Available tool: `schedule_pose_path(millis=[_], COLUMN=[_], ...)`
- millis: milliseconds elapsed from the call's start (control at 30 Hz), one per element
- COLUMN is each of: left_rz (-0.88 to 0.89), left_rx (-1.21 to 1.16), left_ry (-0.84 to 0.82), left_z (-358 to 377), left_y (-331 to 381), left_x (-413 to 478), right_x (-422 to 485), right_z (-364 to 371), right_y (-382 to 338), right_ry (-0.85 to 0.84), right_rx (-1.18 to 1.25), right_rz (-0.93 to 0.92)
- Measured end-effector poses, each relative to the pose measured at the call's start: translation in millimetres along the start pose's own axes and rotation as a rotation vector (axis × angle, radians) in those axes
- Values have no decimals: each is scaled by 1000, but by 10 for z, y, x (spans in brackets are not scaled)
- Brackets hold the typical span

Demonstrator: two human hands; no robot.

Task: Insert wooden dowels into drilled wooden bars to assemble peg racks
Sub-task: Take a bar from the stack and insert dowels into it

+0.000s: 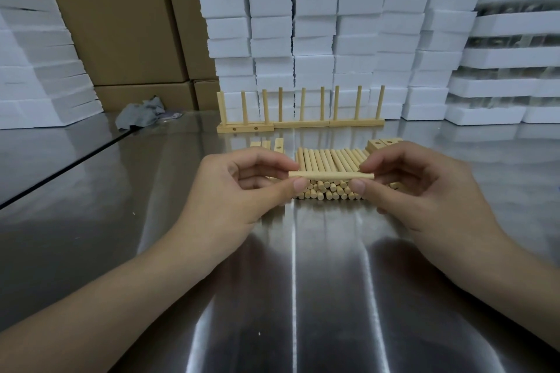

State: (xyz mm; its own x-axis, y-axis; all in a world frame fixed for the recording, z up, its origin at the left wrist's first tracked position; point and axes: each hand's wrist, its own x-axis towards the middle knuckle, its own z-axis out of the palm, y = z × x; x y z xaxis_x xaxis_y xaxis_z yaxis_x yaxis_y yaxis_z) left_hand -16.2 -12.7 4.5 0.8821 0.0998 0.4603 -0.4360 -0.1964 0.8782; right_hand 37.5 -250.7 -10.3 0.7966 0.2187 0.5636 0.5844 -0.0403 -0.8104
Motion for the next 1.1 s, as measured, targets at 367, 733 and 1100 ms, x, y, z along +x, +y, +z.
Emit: schedule_pose_path(millis=[367, 733, 1100], left_rz=[2, 0, 30], left_rx=[27, 30, 99], left_ry=[-22, 36, 5], left_z=[-65, -101, -124], left_y=[3, -33, -68], left_x=[30, 50, 64], right_x=[9, 0, 4], right_z=[12, 13, 9], right_y=[23, 11, 25], right_ry=[42, 43, 15], right_rx=[158, 186, 150], right_rz=[97, 137, 128])
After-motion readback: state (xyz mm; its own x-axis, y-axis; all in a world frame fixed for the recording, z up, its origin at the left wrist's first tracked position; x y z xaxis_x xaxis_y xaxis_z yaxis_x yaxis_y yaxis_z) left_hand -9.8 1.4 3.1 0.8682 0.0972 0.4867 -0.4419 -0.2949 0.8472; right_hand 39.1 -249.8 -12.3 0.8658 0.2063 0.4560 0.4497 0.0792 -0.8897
